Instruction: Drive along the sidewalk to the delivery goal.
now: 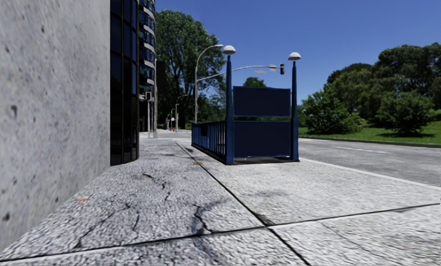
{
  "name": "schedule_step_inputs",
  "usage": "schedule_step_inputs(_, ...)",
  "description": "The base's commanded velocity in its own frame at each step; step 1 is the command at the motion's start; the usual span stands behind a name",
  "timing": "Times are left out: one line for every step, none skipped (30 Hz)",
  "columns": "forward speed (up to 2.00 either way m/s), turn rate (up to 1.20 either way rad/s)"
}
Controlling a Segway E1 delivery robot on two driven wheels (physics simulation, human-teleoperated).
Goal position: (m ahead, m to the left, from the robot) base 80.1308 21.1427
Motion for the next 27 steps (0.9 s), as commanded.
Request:
schedule_step_inputs(2.0,0.45)
schedule_step_inputs(2.0,0.45)
schedule_step_inputs(2.0,0.45)
schedule_step_inputs(2.0,0.45)
schedule_step_inputs(2.0,0.45)
schedule_step_inputs(2.0,0.45)
schedule_step_inputs(2.0,0.45)
schedule_step_inputs(2.0,0.45)
schedule_step_inputs(2.0,0.45)
schedule_step_inputs(2.0,0.45)
schedule_step_inputs(2.0,0.45)
schedule_step_inputs(2.0,0.44)
schedule_step_inputs(2.0,0.44)
schedule_step_inputs(2.0,0.39)
schedule_step_inputs(2.0,0.39)
schedule_step_inputs(2.0,0.25)
schedule_step_inputs(2.0,0.0)
schedule_step_inputs(2.0,0.0)
schedule_step_inputs(2.0,0.0)
schedule_step_inputs(2.0,0.0)
schedule_step_inputs(2.0,0.0)
schedule_step_inputs(2.0,0.0)
schedule_step_inputs(2.0,0.0)
schedule_step_inputs(2.0,0.0)
schedule_step_inputs(2.0,0.0)
schedule_step_inputs(2.0,0.0)
schedule_step_inputs(2.0,0.0)
